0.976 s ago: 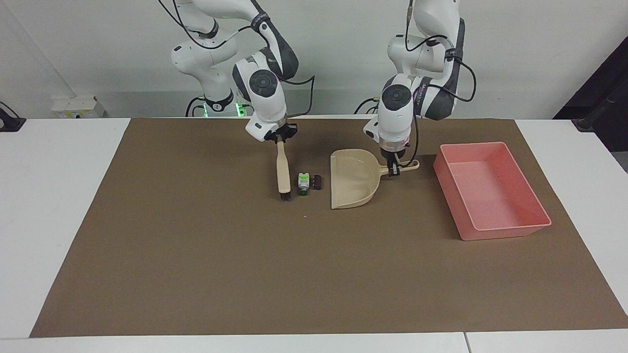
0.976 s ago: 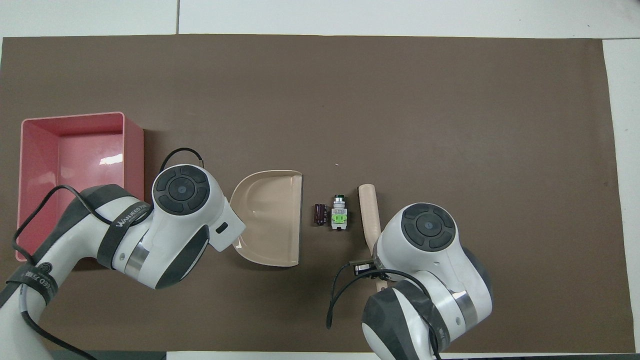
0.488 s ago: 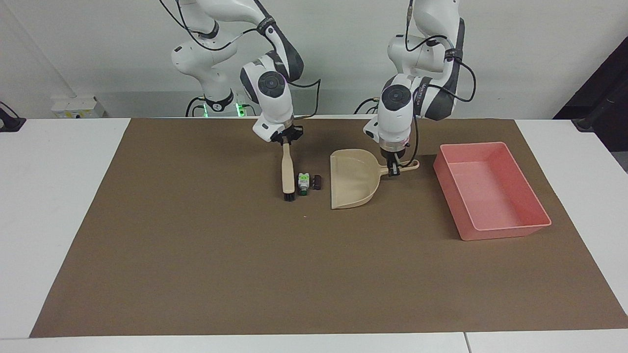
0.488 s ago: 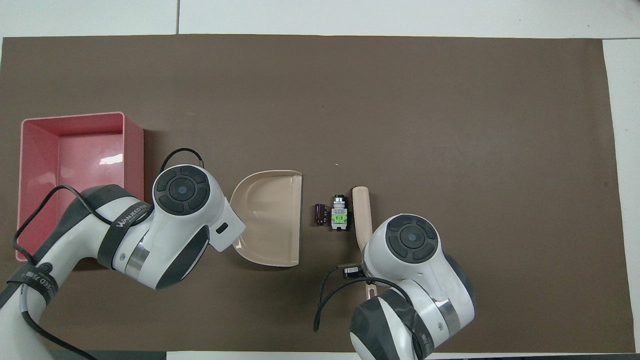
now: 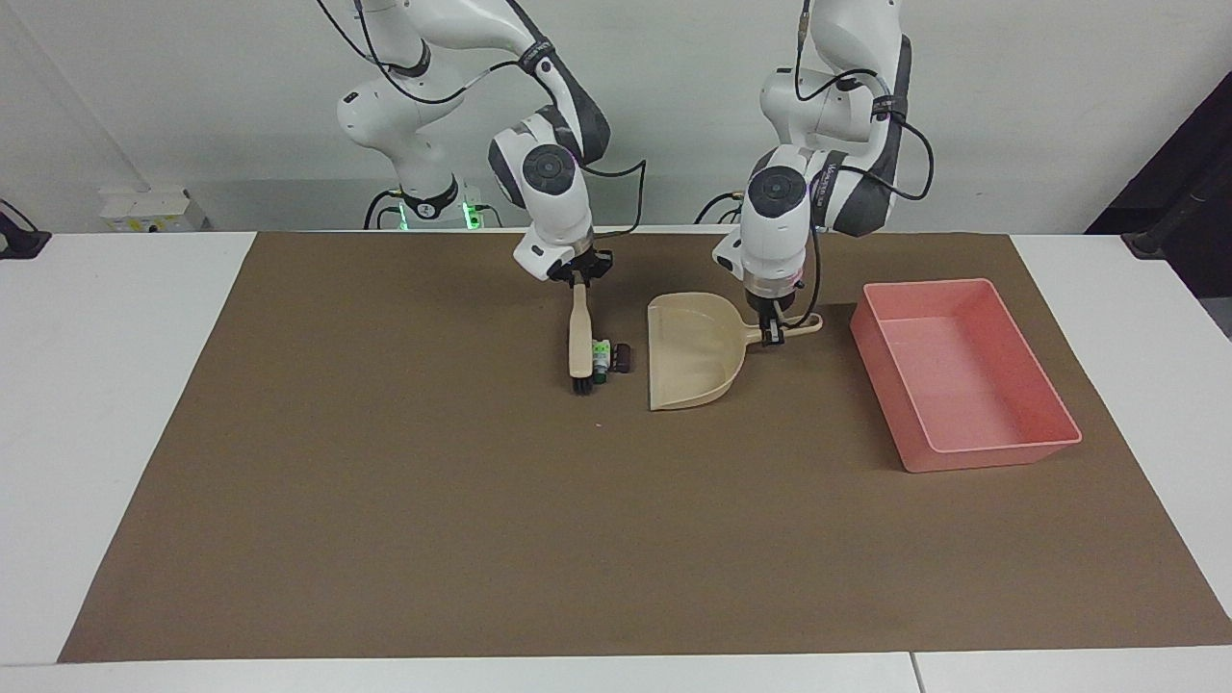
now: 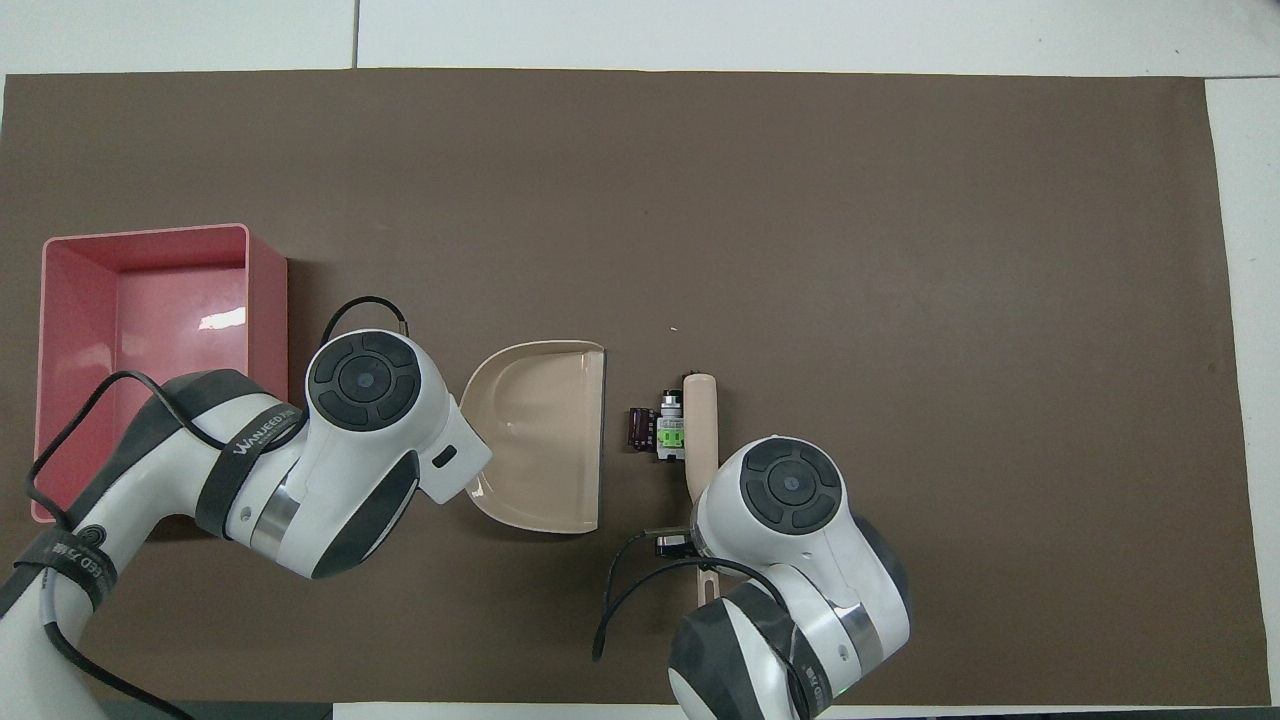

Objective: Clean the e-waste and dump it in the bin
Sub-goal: 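Sweep the electronic part into the dustpan with the right gripper's brush, then lift the dustpan over the pink bin while the right gripper returns the brush, then tip the dustpan with the left gripper to dump the part into the bin, then lower the dustpan beside the bin with the left gripper and release it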

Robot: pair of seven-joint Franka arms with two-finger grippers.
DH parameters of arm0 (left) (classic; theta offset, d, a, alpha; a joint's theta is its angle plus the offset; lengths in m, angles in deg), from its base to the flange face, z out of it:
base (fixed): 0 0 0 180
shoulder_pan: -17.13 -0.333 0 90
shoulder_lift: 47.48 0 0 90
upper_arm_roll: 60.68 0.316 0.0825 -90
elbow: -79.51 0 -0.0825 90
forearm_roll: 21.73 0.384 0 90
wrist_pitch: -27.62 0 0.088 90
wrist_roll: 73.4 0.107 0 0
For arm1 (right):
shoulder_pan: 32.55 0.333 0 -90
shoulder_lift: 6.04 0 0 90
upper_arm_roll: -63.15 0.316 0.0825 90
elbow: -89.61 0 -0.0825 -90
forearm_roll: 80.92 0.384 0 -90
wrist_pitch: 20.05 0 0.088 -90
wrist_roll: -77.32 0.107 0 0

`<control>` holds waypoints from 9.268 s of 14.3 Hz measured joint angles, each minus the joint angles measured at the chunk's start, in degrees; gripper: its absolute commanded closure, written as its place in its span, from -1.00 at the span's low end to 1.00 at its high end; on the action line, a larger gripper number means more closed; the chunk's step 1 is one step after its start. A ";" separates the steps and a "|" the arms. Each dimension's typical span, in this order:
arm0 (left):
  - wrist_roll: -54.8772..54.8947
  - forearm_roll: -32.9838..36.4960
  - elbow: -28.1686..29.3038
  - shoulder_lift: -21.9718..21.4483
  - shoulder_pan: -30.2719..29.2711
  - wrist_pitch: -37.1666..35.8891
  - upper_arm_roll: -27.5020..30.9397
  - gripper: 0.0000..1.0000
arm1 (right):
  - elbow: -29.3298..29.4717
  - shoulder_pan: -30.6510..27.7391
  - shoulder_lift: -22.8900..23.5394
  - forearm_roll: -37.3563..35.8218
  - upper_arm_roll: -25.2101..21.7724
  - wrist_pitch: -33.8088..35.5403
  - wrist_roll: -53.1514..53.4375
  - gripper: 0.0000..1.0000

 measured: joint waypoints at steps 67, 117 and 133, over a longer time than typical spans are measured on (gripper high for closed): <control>52.04 -15.25 -21.39 -1.48 -47.09 -10.82 2.28 0.99 | -0.49 -47.71 -6.05 -19.88 1.17 18.21 -36.37 1.00; 19.51 3.51 -12.42 0.16 -17.06 -10.68 -2.73 1.00 | 31.15 -47.41 -8.26 -19.97 3.92 34.36 -37.30 -0.98; 10.41 1.22 -3.66 2.40 -10.81 -1.26 -2.59 -0.34 | 40.16 -44.16 1.42 -19.97 -0.55 38.34 -36.76 -0.98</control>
